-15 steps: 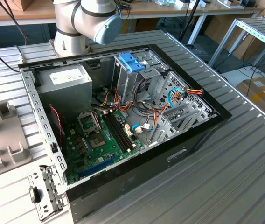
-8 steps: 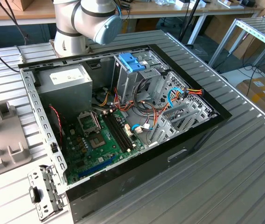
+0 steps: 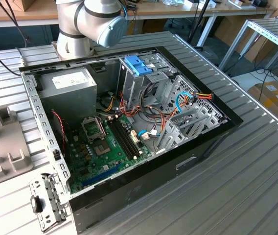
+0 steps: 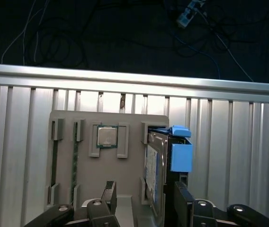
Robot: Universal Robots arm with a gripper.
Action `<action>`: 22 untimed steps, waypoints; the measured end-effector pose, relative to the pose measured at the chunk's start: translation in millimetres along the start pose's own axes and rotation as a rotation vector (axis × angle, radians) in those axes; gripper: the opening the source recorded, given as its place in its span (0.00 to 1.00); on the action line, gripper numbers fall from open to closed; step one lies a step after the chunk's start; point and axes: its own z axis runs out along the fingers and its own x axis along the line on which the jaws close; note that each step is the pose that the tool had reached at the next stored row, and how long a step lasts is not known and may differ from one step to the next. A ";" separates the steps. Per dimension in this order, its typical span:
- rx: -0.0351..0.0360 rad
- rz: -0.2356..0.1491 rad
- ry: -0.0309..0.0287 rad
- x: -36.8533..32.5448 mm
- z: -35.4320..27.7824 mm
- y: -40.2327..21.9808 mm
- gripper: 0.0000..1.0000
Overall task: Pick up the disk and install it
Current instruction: 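Pick up the disk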
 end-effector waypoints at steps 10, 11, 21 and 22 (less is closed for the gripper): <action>-0.0001 0.000 0.0001 -9.7 1.3 0.7 0.60; 0.0000 0.000 0.0000 -10.6 1.5 0.8 0.60; 0.0000 0.000 0.0000 -16.7 3.3 1.4 0.60; -0.0001 0.000 0.0000 -17.0 3.4 1.5 0.60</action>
